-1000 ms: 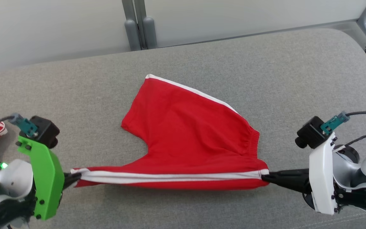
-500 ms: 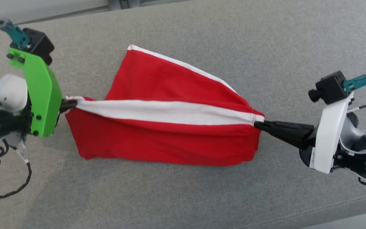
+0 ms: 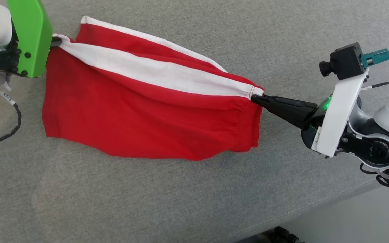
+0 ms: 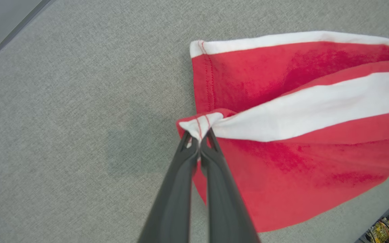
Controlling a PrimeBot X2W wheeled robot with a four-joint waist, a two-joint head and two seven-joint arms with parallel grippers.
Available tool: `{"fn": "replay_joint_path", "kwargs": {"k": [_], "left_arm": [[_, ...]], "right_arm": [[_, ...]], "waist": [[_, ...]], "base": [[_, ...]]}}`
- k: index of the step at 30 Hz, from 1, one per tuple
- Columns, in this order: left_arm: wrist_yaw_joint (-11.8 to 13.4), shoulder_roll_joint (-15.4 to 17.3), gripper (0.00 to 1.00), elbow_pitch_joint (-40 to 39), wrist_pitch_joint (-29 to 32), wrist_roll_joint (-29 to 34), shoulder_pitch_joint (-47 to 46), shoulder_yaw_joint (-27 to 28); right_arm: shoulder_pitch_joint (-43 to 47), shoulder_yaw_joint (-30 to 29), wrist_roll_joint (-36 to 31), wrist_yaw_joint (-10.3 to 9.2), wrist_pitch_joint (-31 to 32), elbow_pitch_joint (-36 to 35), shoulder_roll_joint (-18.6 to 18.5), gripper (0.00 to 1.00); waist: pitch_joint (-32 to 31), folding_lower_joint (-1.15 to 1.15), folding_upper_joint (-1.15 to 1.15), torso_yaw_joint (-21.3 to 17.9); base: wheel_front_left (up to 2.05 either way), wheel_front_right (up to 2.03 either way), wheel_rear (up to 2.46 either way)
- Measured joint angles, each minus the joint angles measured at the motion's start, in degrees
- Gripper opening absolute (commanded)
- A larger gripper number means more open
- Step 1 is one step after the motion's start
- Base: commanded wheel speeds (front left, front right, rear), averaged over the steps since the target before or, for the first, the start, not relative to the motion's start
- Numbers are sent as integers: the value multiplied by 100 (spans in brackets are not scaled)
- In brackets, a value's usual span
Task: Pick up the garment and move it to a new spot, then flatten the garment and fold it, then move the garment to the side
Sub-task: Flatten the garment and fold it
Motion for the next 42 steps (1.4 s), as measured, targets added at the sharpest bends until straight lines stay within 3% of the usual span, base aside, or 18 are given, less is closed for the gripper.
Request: {"fn": "replay_joint_path", "kwargs": {"k": [5,15,17,18,19,20,21,30,38,42], "left_arm": [[-240,-157,0,491,-231,186,-140,-86],[-443,-378,0,1179,-906,403,-362,-89],[-454,-447,59,1278,-973,404,-369,-103],[-459,-485,100,1328,-992,390,-368,-105],[-478,-509,100,1377,-1037,381,-367,-114],[-481,-527,100,1413,-1051,367,-366,-122],[-493,-542,100,1447,-1091,347,-363,-136],[-520,-486,100,1584,-965,164,-248,-269],[-486,-233,100,1590,-694,-147,146,-272],[-349,-132,100,1559,-682,-240,395,-278]], "right_arm": [[1,1,20,0,-20,70,24,0],[-25,2,13,0,-100,189,157,0],[-32,7,9,0,-100,221,176,0],[-35,12,9,0,-100,243,191,12],[-42,19,8,0,-100,265,212,59],[-48,25,8,0,-100,287,223,96],[-51,34,8,0,-100,311,230,100],[-30,30,-47,0,-289,448,204,100],[310,-314,168,0,-922,339,-89,100],[538,-455,264,0,-1201,252,-261,100]], "waist": [[147,0,0,-216],[315,0,0,-342],[319,0,0,-324],[313,0,0,-313],[301,0,0,-304],[287,0,0,-296],[266,0,0,-286],[-19,0,0,-235],[-156,0,0,-330],[-129,0,0,-416]], "base": [[0,0,0],[0,0,0],[0,0,0],[0,0,0],[0,0,0],[0,0,0],[0,0,0],[0,0,0],[0,0,0],[0,0,0]]}}
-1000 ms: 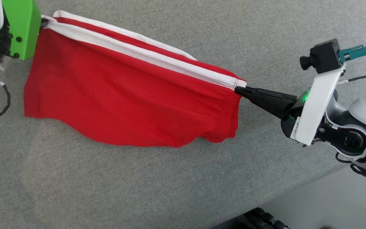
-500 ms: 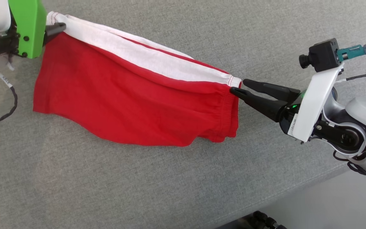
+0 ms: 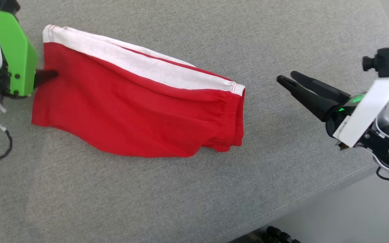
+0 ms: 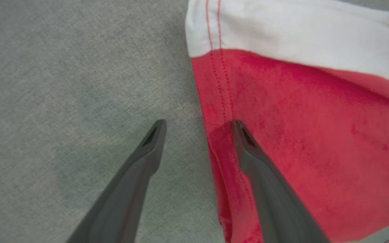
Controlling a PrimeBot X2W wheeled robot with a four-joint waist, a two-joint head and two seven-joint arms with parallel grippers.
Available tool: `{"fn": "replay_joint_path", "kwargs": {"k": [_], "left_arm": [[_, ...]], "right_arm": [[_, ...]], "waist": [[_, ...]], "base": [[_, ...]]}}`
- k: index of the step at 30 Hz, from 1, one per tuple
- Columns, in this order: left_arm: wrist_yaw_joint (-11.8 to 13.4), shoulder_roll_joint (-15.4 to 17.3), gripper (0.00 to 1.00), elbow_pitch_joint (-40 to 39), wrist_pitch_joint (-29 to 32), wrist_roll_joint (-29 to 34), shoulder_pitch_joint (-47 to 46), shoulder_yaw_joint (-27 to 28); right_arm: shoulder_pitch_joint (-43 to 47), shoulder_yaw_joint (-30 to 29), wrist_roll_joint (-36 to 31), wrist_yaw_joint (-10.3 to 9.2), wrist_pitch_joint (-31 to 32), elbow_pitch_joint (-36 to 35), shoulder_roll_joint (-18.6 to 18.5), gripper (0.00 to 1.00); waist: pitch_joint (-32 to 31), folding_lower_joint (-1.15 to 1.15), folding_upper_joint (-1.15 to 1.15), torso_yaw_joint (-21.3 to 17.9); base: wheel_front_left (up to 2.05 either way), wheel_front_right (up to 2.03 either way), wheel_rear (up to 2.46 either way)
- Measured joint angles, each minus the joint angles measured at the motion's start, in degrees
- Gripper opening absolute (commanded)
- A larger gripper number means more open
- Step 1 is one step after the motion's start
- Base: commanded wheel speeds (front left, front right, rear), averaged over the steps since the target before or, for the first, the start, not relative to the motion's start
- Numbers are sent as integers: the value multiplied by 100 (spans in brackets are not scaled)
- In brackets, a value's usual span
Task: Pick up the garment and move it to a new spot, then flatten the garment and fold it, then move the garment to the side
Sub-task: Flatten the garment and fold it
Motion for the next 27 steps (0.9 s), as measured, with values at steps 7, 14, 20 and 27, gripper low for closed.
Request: {"fn": "replay_joint_path", "kwargs": {"k": [7,14,20,27], "left_arm": [[15,-81,100,-144,-107,-434,375,152],[65,-140,0,-167,-169,-495,566,116],[110,-185,0,-119,-277,-539,755,119],[313,-169,0,-272,-64,-691,1127,14]], "right_arm": [[312,-142,85,0,-291,-112,-227,100],[491,-146,110,0,-347,-121,-256,100],[576,-99,107,0,-299,-29,-287,100],[665,3,97,-1,-166,100,-300,100]], "waist": [[-33,0,0,-90],[-220,0,0,-59],[-465,0,0,106],[-900,0,0,376]], "base": [[0,0,0],[0,0,0],[0,0,0],[0,0,0]]}}
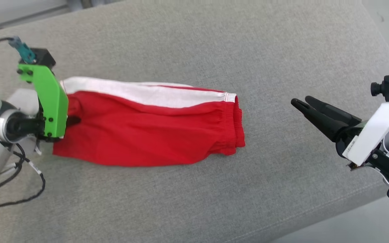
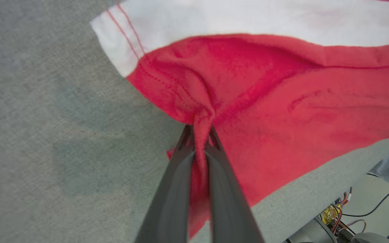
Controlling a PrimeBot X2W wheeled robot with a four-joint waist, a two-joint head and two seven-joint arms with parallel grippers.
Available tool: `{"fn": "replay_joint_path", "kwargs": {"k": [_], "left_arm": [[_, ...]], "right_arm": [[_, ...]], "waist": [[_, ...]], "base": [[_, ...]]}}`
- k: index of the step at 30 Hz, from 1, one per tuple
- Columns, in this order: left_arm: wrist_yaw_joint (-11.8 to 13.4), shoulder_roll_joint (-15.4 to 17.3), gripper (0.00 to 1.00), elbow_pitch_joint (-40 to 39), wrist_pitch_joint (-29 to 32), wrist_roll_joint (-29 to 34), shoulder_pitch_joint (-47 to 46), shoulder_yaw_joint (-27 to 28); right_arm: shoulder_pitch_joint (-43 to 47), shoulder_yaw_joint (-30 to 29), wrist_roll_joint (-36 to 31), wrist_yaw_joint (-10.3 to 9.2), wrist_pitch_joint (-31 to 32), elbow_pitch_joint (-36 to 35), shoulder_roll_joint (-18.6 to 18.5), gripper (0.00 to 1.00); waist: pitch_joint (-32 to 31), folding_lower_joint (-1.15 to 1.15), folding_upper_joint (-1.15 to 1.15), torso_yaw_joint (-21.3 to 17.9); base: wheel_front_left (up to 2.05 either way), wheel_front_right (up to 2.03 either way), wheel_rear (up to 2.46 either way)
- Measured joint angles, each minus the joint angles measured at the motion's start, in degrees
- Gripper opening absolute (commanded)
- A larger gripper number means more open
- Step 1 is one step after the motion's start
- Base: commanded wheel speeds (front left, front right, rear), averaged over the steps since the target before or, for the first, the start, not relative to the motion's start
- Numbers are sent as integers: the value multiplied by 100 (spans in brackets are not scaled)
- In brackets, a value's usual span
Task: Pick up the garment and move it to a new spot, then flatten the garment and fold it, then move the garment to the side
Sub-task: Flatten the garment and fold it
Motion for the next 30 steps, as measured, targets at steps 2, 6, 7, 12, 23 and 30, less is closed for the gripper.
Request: {"fn": "replay_joint_path", "kwargs": {"k": [2,6,7,12,23,30], "left_arm": [[55,29,0,-122,87,-58,127,-44],[201,98,0,-415,168,-197,430,-82],[246,126,0,-489,168,-218,498,-85],[467,191,0,-787,110,-521,856,25],[854,463,1,-1184,-13,-782,1368,154],[779,423,100,-791,-391,-820,1733,149]], "right_arm": [[40,14,1,1,22,23,-19,100],[110,87,1,1,102,91,-31,100],[119,90,2,0,107,108,-33,100],[198,93,24,1,116,121,-44,100],[316,124,71,1,147,116,-47,100],[307,119,-10,1,115,118,14,100]], "waist": [[-126,0,0,79],[-375,0,0,250],[-431,0,0,294],[-663,0,0,469],[-922,0,0,590],[-983,0,0,503]], "base": [[0,0,0],[0,0,0],[0,0,0],[0,0,0],[0,0,0],[0,0,0]]}}
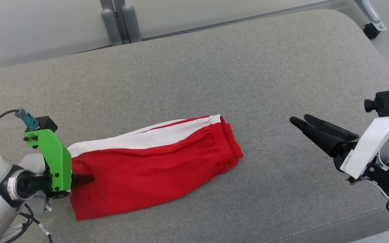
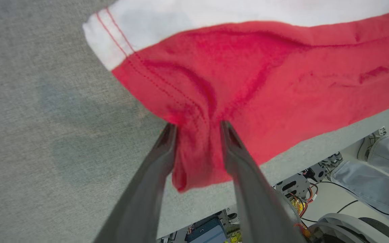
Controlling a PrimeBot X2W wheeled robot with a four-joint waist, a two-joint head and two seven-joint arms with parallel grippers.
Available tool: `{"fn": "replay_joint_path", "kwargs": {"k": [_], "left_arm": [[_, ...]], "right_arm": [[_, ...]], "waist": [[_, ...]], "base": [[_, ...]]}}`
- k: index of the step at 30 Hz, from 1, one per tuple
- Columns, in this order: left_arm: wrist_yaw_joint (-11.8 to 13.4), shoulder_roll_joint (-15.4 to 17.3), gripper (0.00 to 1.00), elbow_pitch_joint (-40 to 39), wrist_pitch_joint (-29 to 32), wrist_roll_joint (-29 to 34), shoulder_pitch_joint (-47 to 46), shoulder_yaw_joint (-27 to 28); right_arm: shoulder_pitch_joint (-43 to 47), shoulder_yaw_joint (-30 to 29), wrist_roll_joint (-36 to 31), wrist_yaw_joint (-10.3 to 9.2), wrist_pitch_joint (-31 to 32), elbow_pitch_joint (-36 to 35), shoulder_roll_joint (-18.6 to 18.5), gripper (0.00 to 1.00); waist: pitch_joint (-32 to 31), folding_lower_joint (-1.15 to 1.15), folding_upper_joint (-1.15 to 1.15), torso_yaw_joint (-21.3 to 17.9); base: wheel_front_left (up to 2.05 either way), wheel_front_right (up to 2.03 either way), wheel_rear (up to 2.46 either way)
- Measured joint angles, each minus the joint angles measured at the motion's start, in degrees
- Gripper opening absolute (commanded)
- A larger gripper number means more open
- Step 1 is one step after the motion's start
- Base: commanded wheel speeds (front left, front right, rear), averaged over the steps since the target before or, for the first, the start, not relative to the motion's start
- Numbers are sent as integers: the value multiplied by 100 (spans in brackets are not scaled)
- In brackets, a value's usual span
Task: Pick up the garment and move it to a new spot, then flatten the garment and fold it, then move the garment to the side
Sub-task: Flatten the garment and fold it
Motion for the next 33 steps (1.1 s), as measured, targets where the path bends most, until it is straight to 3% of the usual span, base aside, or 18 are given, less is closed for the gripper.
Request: {"fn": "replay_joint_path", "kwargs": {"k": [7,15,21,26,29,33], "left_arm": [[-260,142,100,-59,-392,299,-5,56],[-401,330,100,-490,-1949,1020,-130,392],[-34,409,100,-929,-3657,1429,408,781],[465,370,100,-1308,-5169,1646,1088,1190],[712,297,100,-1506,-5867,1713,1488,1362],[975,109,100,-1735,-6233,1872,1910,1700]], "right_arm": [[70,-32,-172,0,-299,42,-7,100],[185,-181,-737,-1,-1037,304,107,100],[504,-753,-1193,0,-1269,699,343,100],[1068,-1862,-2025,-1,-1293,1049,879,100],[1504,-2363,-2436,0,-1292,1151,1318,100],[2054,-3021,-2971,-1,-1293,1379,1797,100]], "waist": [[-151,0,0,73],[-362,0,0,336],[-542,0,0,544],[-669,0,0,712],[-715,0,0,789],[-752,0,0,896]], "base": [[0,0,0],[0,0,0],[0,0,0],[0,0,0],[0,0,0],[0,0,0]]}}
